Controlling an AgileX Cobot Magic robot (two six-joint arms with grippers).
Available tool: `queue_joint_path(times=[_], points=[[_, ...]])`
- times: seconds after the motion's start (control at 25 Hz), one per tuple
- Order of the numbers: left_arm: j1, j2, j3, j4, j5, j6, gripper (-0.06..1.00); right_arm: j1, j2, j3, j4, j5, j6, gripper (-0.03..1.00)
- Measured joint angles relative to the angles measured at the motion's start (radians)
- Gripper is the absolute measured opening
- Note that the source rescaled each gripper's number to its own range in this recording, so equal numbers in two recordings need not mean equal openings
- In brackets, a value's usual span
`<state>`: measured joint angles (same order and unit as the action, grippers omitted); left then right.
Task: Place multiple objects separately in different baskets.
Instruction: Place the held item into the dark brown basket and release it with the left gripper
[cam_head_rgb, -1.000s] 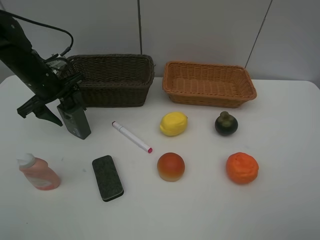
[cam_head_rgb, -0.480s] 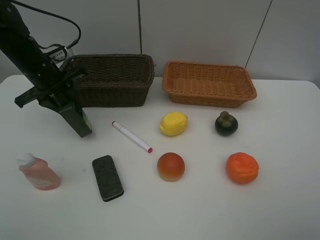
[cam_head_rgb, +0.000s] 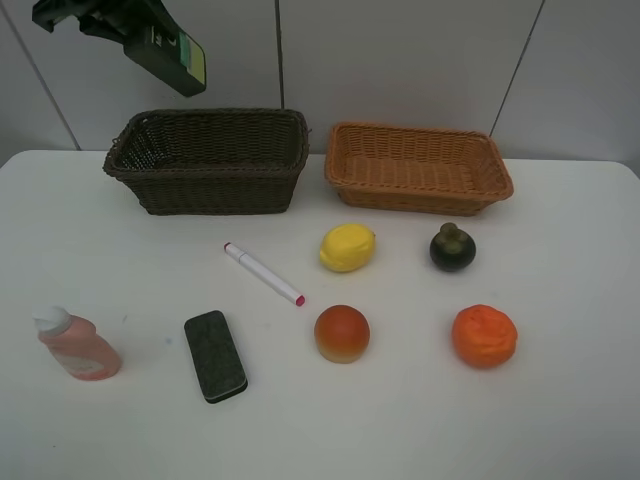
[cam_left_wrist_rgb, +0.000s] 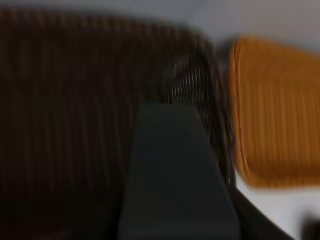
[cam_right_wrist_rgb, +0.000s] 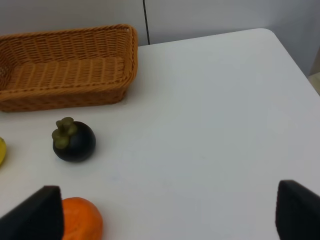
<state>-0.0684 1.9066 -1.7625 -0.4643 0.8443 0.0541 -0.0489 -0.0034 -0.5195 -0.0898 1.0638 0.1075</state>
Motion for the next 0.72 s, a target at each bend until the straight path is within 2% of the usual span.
queue_joint_path(times=[0.16, 0.28, 0.44, 0.56, 0.64, 0.72], points=[[0.000, 0.088, -0.003, 0.053, -0.255, 0.055, 0.37, 0.000, 0.000, 0.000, 0.000, 0.000, 0.000, 1.00], [0.001, 0.166, -0.003, 0.098, -0.351, 0.085, 0.37, 0.000, 0.000, 0.000, 0.000, 0.000, 0.000, 1.00], [0.001, 0.252, -0.003, 0.111, -0.342, 0.093, 0.37, 0.000, 0.000, 0.000, 0.000, 0.000, 0.000, 1.00], [0.001, 0.286, -0.003, 0.133, -0.276, 0.093, 0.37, 0.000, 0.000, 0.000, 0.000, 0.000, 0.000, 1.00], [0.001, 0.296, -0.003, 0.175, -0.241, 0.093, 0.37, 0.000, 0.000, 0.000, 0.000, 0.000, 0.000, 1.00], [0.000, 0.301, -0.003, 0.216, -0.215, 0.093, 0.46, 0.000, 0.000, 0.000, 0.000, 0.000, 0.000, 1.00]])
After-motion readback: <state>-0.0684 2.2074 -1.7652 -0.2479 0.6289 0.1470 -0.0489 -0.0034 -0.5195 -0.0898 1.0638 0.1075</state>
